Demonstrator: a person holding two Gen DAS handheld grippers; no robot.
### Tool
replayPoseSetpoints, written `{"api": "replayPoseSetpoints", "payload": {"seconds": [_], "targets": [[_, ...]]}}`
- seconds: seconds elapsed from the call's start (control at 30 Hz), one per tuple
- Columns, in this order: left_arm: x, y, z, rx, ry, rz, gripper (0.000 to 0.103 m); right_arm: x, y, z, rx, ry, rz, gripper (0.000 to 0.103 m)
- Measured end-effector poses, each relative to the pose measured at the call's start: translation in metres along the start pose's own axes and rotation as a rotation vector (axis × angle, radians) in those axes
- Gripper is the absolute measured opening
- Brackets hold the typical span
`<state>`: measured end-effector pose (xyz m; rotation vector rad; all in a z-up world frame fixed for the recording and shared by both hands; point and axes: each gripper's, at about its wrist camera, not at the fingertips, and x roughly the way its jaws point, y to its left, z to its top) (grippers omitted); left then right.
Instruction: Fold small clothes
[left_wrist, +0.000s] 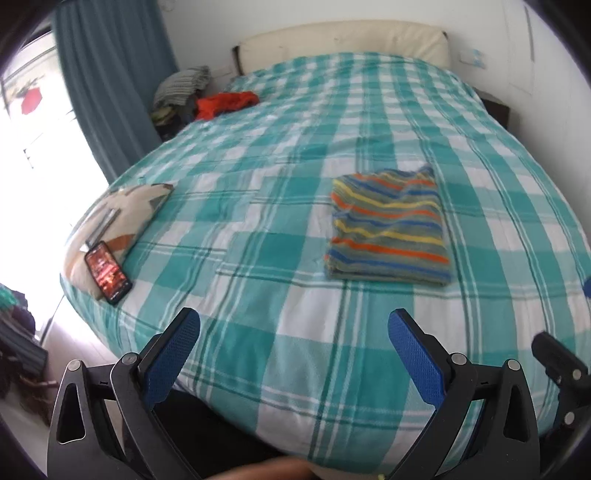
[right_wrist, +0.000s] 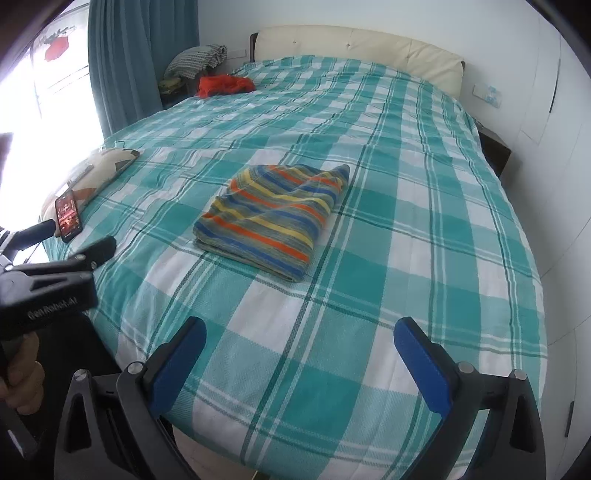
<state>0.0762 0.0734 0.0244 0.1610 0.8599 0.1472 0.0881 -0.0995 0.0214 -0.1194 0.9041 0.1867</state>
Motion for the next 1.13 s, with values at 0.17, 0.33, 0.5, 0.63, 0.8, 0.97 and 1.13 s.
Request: {"api": "replayPoseSetpoints", "payload": {"seconds": [0.17,0.33,0.5,0.63,0.8,0.97,1.13], "targets": [[-0.011,0.003,-0.001,-0.011,0.002,-0.033,0.103,-0.011,0.009,0.003,-0.008,0.004,0.01,0.101],[-0.021,0.017,0.004,-0.079,0.01,-0.099,0.103,-0.022,0.017,0.008,-0.007,0.021,-0.017,0.101],[-0.027,0.019,0.01,-0.065,-0.021,-0.054,0.103,-0.025,0.021,0.016,-0.003,0.015,-0.038,0.101],[-0.028,0.015,0.013,-0.042,-0.035,-0.048,0.103,-0.025,0.021,0.017,-0.007,0.01,-0.057,0.101],[-0.029,0.014,0.013,-0.045,-0.033,-0.1,0.103,-0.025,0.017,0.014,0.0,0.016,-0.064,0.101],[-0.034,0.007,0.014,-0.029,-0.048,-0.104,0.103,-0.026,0.015,0.013,0.005,0.014,-0.063,0.101],[-0.035,0.005,0.015,-0.027,-0.05,-0.095,0.103,-0.026,0.012,0.014,0.005,0.013,-0.061,0.101]]}}
